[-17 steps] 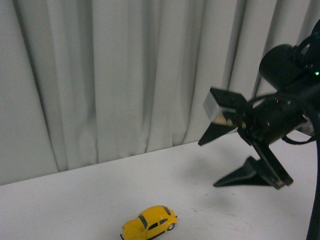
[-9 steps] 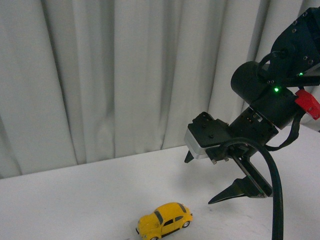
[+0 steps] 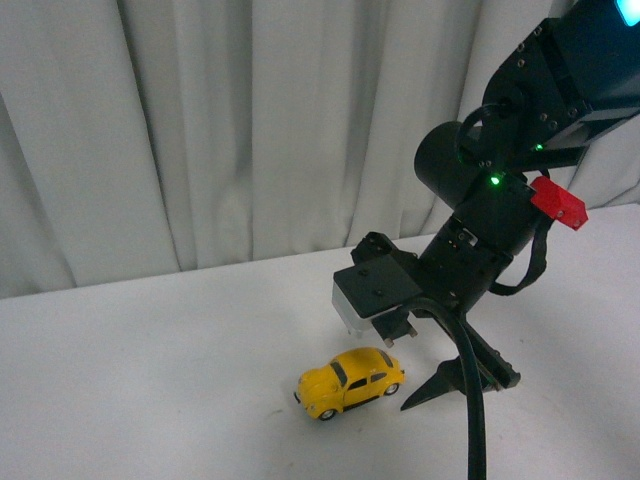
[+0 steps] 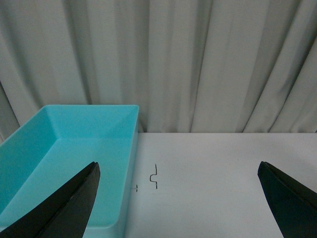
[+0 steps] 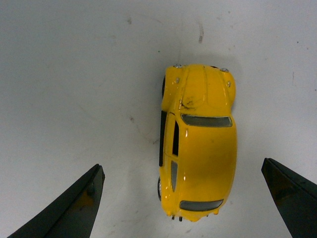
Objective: Wind up and store yellow beetle toy
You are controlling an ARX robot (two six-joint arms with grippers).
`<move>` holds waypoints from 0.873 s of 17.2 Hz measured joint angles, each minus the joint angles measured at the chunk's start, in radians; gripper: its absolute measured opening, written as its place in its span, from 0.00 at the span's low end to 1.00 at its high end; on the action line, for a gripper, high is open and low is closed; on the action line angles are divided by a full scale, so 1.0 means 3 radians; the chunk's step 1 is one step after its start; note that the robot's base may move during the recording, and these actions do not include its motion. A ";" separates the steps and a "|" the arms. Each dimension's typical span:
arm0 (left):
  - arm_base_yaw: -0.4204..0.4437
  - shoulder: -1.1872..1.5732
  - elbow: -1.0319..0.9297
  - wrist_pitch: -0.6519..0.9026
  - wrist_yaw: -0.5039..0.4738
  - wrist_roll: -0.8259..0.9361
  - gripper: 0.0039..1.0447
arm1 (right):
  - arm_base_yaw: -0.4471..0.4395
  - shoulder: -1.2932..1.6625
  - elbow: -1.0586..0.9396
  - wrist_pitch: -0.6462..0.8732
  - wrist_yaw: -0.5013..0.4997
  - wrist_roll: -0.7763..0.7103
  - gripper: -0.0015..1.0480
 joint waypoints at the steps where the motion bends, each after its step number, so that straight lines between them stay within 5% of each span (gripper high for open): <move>1: 0.0000 0.0000 0.0000 0.0001 0.0000 0.0001 0.94 | 0.0038 0.0102 0.0112 0.0031 0.0062 0.0000 0.94; 12: 0.0000 0.0000 0.0000 0.0001 0.0000 0.0000 0.94 | 0.0188 0.0444 0.0395 0.0037 0.0170 -0.0004 0.94; 15: 0.0000 0.0000 0.0000 0.0001 0.0000 0.0001 0.94 | 0.0192 0.0444 0.0380 0.0039 0.0172 -0.0003 0.77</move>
